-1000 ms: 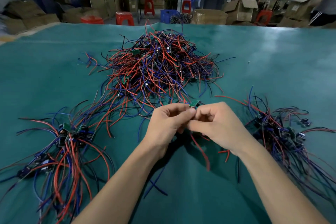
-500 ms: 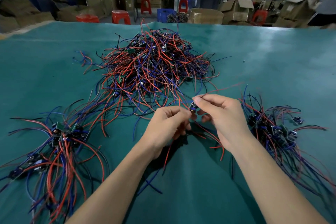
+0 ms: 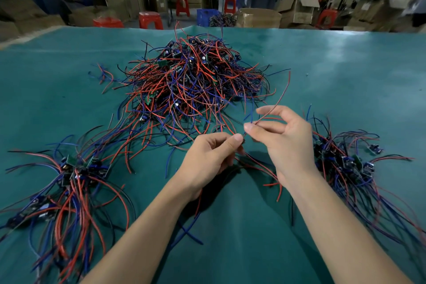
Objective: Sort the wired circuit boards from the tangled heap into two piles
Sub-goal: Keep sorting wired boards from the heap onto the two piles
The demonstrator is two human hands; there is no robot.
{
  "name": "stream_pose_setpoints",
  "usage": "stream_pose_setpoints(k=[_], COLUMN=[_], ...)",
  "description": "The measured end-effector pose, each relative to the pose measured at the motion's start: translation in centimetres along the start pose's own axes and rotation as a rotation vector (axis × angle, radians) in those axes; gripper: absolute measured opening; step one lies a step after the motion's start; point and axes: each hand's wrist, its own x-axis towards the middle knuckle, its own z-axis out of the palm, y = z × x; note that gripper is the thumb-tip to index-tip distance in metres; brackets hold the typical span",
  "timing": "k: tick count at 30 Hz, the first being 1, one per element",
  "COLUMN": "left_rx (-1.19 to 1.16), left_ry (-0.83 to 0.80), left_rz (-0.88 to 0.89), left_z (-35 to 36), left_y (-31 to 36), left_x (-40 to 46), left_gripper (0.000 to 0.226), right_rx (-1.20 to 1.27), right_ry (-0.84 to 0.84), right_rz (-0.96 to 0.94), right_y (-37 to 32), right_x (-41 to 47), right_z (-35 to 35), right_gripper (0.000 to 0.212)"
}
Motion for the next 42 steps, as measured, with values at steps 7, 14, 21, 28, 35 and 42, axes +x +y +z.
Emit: stream_pose_setpoints(k=[7,14,21,28,35,42], left_rx=[0.026,-0.100,-0.152,0.008,0.079,0.038], left_ry=[-0.053,0.119,0.074,-0.027,-0.129,-0.079], left_rz=[0.026,0.029,0.034,0.001,-0.003,-0.038], left_z=[-0.2,-0.3,-0.2,-0.3,-0.3,-0.4], left_y=[0.1,-0.3,0.0,-0.2,0.2,0.3], left_x=[-0.1,0.3,0.2,0.0,-0.2,-0.2], left_gripper=[0.035,0.030,0.034,0.033,0.026,0.026], right_rx=[-0.031,0.160,-0.069,-0.143,-0.110,-0.048], right_ry=[0.304,0.712,-0.132,-0.072,0.112,0.332], right_rz=[-0.097,-0.119,0.167,-0.039,-0.125,-0.077], right_y=[-0.2,-0.5,1.5,1.1,-1.8,-6.2], right_x=[1.8,3.2,-1.1,-0.4,0.8,1.9], right_z=[-2.6,-5.4,2.2,1.3,-2.0,-10.7], right_gripper=[0.024,0.016,0.035,0.014,0.025,0.024])
